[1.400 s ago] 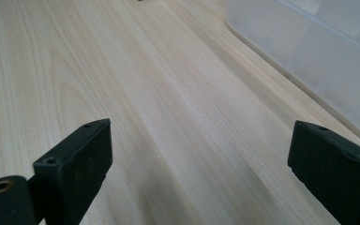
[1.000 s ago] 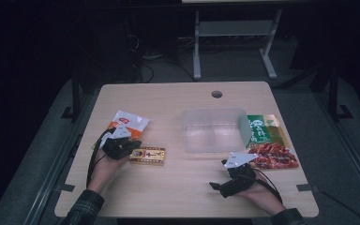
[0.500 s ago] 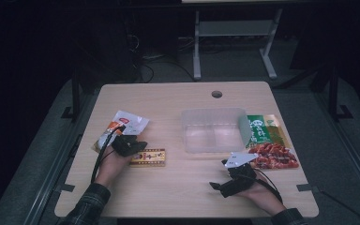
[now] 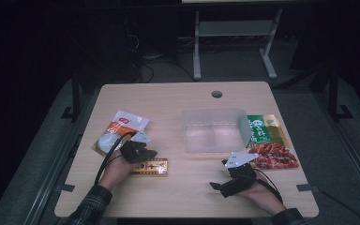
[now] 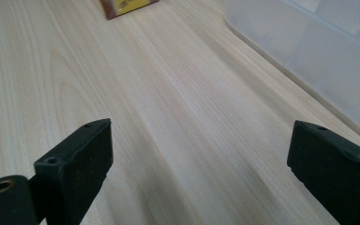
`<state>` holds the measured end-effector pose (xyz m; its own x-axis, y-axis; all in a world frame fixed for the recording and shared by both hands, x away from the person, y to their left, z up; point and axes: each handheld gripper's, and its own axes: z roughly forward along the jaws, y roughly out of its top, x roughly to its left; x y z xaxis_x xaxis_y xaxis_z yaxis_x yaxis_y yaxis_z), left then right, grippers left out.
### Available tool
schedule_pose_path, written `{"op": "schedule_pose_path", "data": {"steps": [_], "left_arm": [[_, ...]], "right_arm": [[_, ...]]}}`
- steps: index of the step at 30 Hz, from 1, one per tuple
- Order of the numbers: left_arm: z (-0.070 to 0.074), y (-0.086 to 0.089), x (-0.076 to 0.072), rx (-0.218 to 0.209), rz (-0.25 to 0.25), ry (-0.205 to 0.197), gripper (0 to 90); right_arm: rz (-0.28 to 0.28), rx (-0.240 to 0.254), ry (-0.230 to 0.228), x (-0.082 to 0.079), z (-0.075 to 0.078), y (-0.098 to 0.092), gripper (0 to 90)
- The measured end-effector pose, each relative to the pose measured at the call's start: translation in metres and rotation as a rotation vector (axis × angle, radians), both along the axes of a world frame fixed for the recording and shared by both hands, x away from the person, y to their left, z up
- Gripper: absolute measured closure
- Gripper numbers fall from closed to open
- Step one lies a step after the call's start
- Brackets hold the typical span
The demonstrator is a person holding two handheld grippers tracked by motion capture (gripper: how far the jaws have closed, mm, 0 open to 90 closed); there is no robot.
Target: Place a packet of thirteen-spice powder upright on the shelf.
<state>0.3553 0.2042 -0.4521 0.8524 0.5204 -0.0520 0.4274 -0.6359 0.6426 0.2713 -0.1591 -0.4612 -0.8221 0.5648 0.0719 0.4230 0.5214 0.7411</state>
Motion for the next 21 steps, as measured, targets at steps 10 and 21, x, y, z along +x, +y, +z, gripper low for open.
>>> {"op": "schedule_pose_path", "data": {"steps": [10, 21], "left_arm": [[0.019, 0.026, -0.016, -0.040, 0.054, -0.018, 89.7], [0.018, 0.077, -0.048, -0.027, 0.188, 0.007, 89.7]], "right_arm": [[0.002, 0.002, 0.002, 0.000, 0.000, 0.000, 6.7], [0.027, -0.005, -0.002, -0.001, 0.000, 0.003, 6.7]]}}
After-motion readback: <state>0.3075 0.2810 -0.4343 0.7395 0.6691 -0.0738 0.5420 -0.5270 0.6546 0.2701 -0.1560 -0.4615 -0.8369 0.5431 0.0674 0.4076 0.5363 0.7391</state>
